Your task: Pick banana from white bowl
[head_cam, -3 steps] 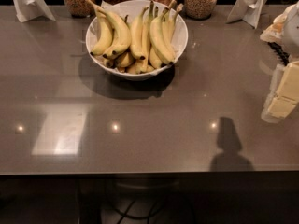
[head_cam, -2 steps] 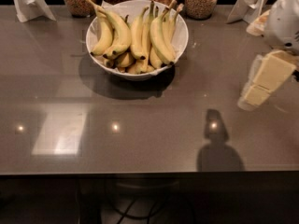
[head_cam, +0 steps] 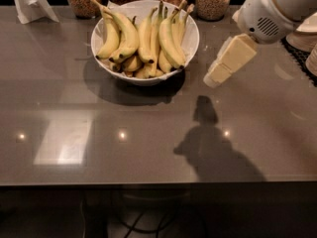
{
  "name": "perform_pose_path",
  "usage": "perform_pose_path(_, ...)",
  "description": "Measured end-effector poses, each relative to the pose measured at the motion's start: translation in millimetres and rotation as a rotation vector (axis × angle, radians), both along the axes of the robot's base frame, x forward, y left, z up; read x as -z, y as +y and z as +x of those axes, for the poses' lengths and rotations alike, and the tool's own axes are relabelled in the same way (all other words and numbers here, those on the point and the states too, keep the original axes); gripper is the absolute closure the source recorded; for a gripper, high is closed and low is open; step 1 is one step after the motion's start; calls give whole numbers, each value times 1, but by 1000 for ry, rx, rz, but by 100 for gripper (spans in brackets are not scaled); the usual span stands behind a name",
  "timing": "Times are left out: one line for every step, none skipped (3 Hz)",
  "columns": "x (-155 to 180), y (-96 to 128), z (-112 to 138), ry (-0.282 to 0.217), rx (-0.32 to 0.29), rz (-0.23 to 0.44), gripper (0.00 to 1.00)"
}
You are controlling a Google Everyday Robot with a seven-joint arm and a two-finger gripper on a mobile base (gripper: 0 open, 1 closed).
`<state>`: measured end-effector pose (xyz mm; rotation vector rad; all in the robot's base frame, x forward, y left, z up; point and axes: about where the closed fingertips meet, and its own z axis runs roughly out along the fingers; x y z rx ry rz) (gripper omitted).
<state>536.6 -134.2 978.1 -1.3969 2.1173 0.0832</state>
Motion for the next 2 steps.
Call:
perform_pose_path(2,35,36,-11,30,71,0)
perform_pose_path(2,38,37,-9,35,77,0)
